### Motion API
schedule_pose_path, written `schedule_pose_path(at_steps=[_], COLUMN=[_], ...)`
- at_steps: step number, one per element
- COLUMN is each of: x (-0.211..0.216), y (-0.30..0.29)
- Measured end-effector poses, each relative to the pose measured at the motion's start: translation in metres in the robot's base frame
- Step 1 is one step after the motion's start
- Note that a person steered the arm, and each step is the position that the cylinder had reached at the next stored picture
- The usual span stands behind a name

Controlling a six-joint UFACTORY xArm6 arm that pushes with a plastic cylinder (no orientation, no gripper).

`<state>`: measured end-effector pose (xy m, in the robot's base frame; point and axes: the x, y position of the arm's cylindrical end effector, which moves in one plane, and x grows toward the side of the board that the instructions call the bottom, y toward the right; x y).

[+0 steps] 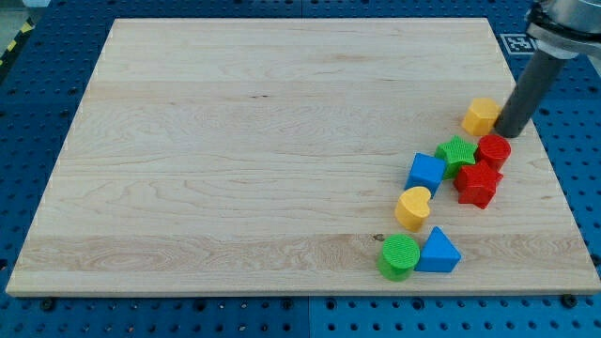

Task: Place the yellow hexagon above the green star

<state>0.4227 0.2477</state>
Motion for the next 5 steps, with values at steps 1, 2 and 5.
schedule_pose_path(at_steps=[1,2,5], x=[-0.009,-0.01,-0.022], y=[0.007,0.033,-0.009])
